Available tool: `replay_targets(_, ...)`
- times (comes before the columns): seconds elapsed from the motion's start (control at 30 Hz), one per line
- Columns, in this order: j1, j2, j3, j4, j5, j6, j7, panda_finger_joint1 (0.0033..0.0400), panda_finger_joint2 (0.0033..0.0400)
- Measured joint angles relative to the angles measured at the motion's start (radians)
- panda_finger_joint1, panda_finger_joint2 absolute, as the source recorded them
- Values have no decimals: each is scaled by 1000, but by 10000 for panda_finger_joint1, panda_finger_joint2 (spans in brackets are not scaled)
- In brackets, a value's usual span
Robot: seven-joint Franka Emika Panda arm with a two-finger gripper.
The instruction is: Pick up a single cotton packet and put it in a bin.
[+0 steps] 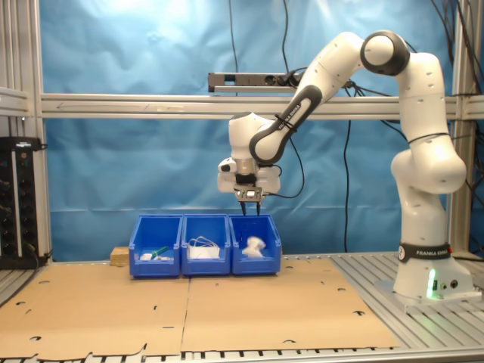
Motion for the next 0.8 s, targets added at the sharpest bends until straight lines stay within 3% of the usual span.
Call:
replay_targets(0.03, 0, 0, 0, 0, 0, 0, 0, 210, 210)
replay_targets(0.23, 0, 0, 0, 0, 0, 0, 0, 210, 210)
replay_targets(0.27, 0, 0, 0, 0, 0, 0, 0, 300, 300)
replay_targets(0.53, 0, 0, 0, 0, 0, 0, 0, 300, 300)
replay_targets(0.57, 0, 0, 0, 0, 0, 0, 0, 395, 395)
replay_targets(0.8, 0, 0, 0, 0, 0, 0, 0, 395, 395)
